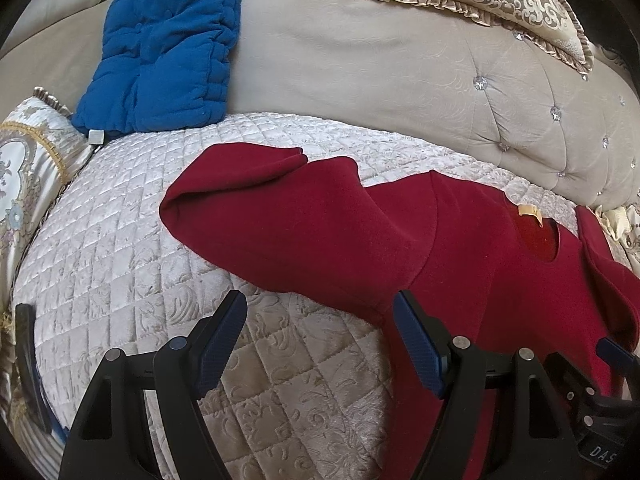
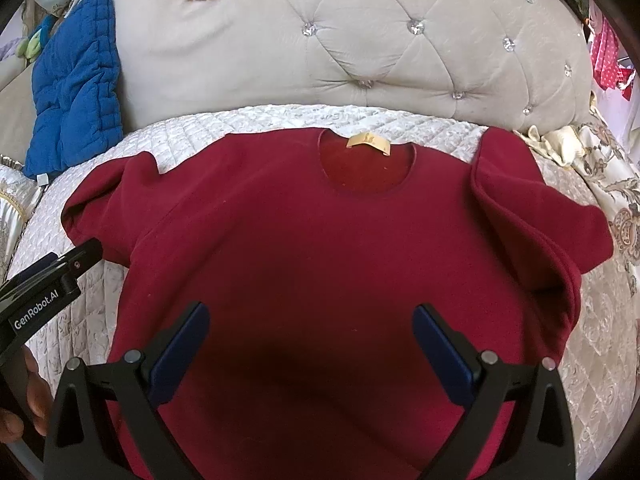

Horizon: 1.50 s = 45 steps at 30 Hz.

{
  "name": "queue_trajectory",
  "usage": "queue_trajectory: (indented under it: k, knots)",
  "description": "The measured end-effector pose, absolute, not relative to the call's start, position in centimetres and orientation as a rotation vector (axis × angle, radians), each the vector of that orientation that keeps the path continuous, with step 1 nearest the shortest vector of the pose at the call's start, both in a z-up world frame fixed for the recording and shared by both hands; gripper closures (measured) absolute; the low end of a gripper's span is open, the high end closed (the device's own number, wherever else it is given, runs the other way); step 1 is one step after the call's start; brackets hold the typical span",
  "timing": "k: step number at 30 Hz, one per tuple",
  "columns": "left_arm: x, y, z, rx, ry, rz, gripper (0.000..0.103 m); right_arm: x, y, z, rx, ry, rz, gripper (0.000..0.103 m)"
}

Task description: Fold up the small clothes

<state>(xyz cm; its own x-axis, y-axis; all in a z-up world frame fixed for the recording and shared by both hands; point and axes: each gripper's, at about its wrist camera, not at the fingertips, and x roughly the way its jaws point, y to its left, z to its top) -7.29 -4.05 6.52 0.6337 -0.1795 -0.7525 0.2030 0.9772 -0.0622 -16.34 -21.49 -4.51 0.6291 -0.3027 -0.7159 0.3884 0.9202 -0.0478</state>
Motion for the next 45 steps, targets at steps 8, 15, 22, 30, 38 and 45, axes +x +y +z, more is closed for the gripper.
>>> queue_trajectory:
  k: [8, 15, 22, 30, 38, 45]
  knots:
    - [-7.1, -3.9, 6.4, 0.030, 0.864, -0.215, 0.047, -15.9, -21.3, -4.7, 0.117, 0.804, -0.384, 0.000]
    - [-6.8, -3.7, 6.2, 0.024, 0.872, -0.207, 0.047, -15.5, -21.0, -4.9, 0.111, 0.810, -0.378, 0.000]
    - [-6.6, -3.5, 6.0, 0.022, 0.877, -0.204, 0.047, -15.1, -20.9, -5.0, 0.110, 0.814, -0.370, 0.000]
    - [-6.0, -2.9, 6.0, 0.023, 0.880, -0.190, 0.047, -14.3, -20.3, -5.2, 0.099, 0.820, -0.356, 0.000]
    - [-3.9, -1.1, 6.3, 0.037, 0.873, -0.120, 0.047, -12.6, -19.5, -4.5, 0.093, 0.806, -0.302, 0.000]
    - [-0.7, 2.8, 5.2, -0.049, 0.935, -0.019, 0.048, -9.0, -17.7, -2.8, 0.093, 0.785, -0.132, 0.007]
